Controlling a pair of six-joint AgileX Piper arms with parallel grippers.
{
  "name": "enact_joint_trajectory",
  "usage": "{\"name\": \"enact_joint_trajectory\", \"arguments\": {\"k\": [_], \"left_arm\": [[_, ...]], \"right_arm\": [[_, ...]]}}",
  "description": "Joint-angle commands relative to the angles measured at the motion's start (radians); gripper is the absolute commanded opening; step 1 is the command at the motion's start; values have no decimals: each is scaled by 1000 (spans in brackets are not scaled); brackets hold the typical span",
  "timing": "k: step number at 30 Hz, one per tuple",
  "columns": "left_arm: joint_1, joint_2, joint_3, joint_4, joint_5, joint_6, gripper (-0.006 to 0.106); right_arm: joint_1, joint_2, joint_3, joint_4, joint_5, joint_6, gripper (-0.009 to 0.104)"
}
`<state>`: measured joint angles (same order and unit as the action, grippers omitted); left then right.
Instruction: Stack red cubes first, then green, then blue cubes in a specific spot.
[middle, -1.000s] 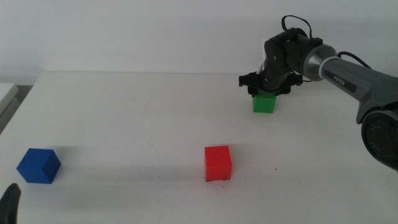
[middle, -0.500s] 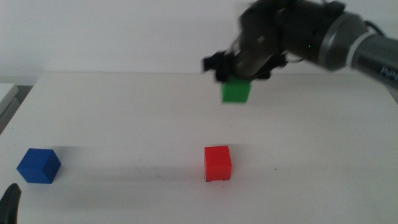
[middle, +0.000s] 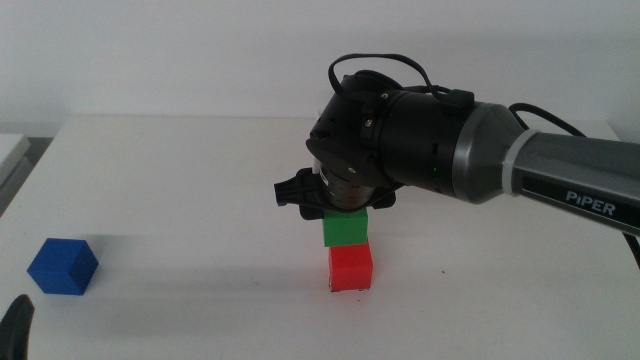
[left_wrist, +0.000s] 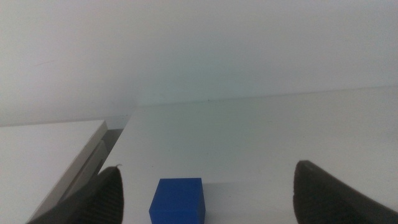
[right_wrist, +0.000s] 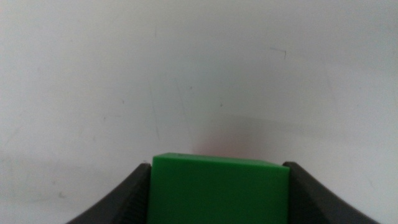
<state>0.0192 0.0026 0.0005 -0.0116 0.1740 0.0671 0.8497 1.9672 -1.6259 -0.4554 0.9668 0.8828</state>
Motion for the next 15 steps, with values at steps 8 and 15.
{"name": "enact_joint_trajectory", "arguments": {"k": [8, 15], "left_arm": [[1, -3, 0, -3, -13, -4, 92], [1, -3, 0, -3, -13, -4, 92]], "right_arm": [[14, -76, 120, -88, -131, 87, 11], [9, -86, 154, -104, -139, 108, 10]]}}
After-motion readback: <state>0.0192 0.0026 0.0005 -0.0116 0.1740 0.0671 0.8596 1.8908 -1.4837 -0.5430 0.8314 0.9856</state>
